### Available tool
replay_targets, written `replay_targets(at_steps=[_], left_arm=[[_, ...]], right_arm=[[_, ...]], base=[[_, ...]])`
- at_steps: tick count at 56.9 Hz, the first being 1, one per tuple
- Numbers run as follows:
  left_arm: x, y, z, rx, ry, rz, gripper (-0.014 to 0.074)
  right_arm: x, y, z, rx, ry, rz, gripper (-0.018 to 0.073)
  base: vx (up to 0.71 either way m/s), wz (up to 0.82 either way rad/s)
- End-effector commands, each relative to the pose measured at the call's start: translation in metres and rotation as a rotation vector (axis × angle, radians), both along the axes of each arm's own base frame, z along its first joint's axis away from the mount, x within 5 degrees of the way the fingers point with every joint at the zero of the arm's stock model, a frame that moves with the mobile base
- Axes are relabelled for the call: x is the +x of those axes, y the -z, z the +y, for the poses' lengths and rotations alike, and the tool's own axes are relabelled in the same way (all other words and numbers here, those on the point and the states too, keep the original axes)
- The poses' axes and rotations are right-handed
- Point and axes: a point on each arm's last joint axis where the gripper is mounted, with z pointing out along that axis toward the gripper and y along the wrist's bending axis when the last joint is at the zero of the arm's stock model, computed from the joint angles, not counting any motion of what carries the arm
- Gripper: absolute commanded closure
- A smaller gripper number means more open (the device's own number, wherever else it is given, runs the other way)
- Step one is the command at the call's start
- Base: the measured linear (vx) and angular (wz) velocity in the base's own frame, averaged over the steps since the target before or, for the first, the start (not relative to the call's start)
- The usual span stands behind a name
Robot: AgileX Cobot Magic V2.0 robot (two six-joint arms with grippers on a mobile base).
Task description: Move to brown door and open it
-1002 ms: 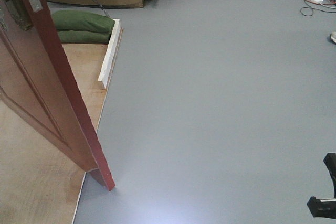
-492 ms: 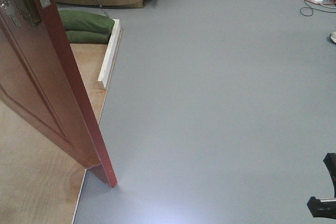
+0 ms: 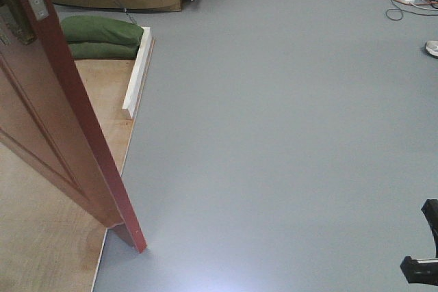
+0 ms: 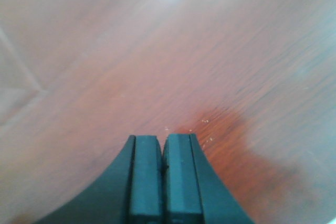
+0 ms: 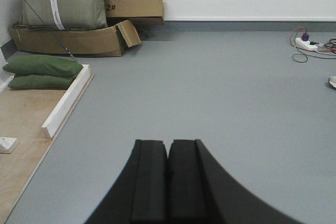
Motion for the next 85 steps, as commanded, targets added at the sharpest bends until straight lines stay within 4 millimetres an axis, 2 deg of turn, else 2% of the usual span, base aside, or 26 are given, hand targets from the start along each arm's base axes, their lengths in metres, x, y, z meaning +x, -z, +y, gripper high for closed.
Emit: replay_targets(at_steps=[1, 85], left_arm=[[-0.0134, -0.0201, -0.004, -0.025, -0.002, -0.073, 0.0603], [-0.0133, -0.0198, -0.0039, -0.025, -0.002, -0.072, 0.0603]], right_arm=[[0.0012, -0.0057, -0.0006, -0.007, 0.005, -0.083, 0.0559], [0.0012, -0.006, -0.0006, -0.007, 0.005, -0.087, 0.0559]], base=[[0.06, -0.06], [0.11, -0.06]])
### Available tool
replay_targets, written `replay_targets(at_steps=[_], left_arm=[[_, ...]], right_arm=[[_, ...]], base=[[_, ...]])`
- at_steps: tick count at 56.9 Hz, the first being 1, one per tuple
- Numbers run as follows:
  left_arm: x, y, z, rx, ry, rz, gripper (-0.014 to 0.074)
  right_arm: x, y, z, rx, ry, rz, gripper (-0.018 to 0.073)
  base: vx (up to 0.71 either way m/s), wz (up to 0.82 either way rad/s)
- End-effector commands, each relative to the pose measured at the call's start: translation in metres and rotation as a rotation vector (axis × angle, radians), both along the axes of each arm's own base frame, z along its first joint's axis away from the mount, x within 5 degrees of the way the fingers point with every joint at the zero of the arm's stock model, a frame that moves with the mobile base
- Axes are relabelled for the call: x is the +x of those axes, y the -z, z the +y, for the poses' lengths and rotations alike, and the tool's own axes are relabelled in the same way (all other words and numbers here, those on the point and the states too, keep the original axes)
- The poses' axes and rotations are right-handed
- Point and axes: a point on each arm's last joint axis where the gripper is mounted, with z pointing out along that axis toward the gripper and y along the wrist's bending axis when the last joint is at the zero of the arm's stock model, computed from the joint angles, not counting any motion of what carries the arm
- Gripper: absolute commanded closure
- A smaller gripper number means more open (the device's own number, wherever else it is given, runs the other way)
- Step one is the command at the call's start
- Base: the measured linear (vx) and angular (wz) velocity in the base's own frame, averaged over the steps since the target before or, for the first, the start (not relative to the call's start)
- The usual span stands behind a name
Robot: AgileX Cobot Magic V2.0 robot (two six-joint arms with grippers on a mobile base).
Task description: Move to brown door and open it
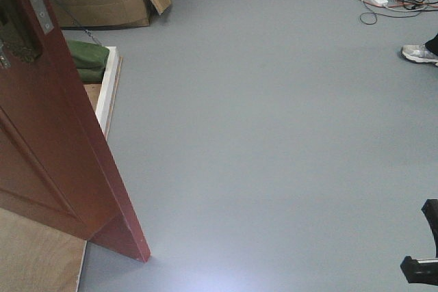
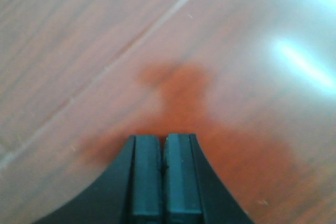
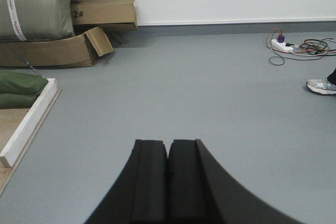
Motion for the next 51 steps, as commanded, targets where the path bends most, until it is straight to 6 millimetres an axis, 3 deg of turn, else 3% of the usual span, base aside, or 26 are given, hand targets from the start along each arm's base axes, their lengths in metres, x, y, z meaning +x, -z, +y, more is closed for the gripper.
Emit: replay_targets(at_steps=[1, 51], left_arm=[[-0.0113, -0.0178, -0.0065, -0.018, 0.017, -0.063, 0.0603], [-0.0113, -0.0178, -0.0065, -0.018, 0.017, -0.063, 0.0603]], right_arm=[[0.0012, -0.006, -0.0006, -0.007, 0.005, -0.087, 0.0559], [0.0012, -0.0057, -0.0005, -0.006, 0.005, -0.084, 0.0559]], base=[[0.17, -0.06], [0.19, -0.02]])
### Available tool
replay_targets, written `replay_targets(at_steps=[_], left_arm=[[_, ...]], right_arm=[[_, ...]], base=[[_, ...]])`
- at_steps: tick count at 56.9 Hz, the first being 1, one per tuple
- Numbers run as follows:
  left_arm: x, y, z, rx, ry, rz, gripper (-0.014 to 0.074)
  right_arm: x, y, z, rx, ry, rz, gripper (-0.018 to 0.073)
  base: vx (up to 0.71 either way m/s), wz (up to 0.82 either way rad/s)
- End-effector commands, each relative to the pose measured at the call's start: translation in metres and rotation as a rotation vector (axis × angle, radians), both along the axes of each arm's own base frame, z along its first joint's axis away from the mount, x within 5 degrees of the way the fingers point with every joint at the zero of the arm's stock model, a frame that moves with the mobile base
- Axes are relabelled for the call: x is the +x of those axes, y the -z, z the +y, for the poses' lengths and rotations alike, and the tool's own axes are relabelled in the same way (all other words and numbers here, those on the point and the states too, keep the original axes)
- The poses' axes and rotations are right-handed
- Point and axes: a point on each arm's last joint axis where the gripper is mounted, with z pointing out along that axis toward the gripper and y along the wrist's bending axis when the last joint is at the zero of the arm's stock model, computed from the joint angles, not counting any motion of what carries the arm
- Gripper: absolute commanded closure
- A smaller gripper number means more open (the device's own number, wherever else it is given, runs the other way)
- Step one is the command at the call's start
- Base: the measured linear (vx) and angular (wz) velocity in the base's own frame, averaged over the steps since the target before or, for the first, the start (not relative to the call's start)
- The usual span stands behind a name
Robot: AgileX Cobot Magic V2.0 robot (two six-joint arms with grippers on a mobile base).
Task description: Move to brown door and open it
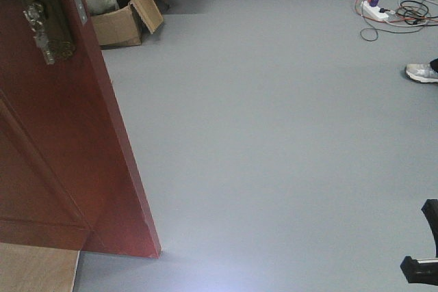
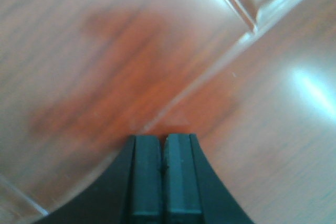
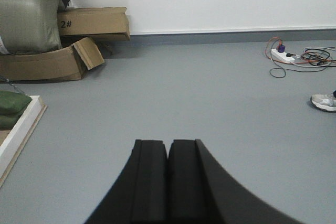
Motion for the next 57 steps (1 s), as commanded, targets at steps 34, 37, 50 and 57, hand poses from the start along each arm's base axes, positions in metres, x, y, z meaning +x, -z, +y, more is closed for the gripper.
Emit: replay_targets(at_steps=[34, 37, 50, 57], left_arm=[[-0.0112, -0.018, -0.0049, -0.022, 0.002, -0.065, 0.0603], [-0.0112, -0.018, -0.0049, -0.022, 0.002, -0.065, 0.0603], [-0.0112, -0.018, -0.0049, -0.022, 0.002, -0.065, 0.0603], [-0.0112, -0.018, -0.0049, -0.022, 0.002, -0.065, 0.0603]], right_arm=[[0.0012, -0.0056, -0.0005, -0.006, 0.005, -0.083, 0.0559], [0.0012, -0.0056, -0.0005, -0.006, 0.005, -0.083, 0.0559], [0.0012, -0.0056, -0.0005, -0.006, 0.005, -0.083, 0.0559], [0.0012, -0.0056, -0.0005, -0.006, 0.005, -0.083, 0.0559]], base=[[0.19, 0.05], [0.1, 0.11], [0.03, 0.04], [0.0, 0.0]])
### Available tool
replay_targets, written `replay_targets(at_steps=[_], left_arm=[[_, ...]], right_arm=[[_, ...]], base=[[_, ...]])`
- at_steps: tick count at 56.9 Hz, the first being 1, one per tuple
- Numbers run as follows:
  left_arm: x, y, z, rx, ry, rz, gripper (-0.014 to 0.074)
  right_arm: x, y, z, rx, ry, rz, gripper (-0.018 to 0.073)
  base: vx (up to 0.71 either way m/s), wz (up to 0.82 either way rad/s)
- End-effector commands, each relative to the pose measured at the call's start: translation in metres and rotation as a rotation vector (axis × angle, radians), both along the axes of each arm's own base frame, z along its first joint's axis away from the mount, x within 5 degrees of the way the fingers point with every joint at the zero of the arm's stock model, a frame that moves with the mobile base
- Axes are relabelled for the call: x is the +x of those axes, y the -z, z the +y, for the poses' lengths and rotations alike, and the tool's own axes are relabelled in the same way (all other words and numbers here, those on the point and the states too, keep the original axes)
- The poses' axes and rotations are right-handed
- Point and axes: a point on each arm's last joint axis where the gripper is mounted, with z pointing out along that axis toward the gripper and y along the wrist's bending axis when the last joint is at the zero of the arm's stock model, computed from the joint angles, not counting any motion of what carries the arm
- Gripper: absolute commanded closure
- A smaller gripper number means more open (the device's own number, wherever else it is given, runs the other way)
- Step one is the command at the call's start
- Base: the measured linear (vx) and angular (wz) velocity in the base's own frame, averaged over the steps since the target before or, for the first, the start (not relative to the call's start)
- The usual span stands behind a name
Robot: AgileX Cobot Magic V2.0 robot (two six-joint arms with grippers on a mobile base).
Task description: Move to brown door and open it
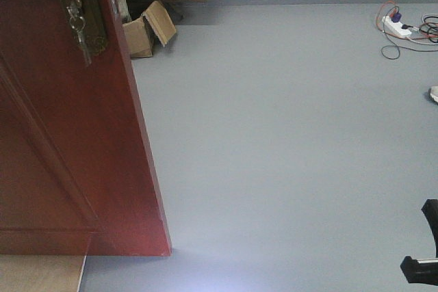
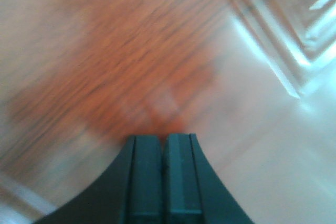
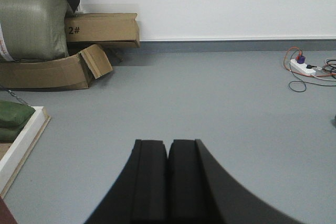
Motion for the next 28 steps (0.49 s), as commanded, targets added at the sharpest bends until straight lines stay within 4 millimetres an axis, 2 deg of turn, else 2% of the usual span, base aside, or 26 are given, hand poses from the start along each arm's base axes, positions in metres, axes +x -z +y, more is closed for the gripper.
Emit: replay_targets(at_steps=[1, 28], left_arm=[[-0.0105, -0.0172, -0.0046, -0.027, 0.003, -0.064, 0.0603], [-0.0105, -0.0172, -0.0046, -0.027, 0.003, -0.064, 0.0603]], right_arm=[[0.0012, -0.0056, -0.0005, -0.006, 0.005, -0.083, 0.0559], [0.0012, -0.0056, -0.0005, -0.006, 0.005, -0.083, 0.0559]], base=[[0.0, 0.0], [0.0, 0.0]])
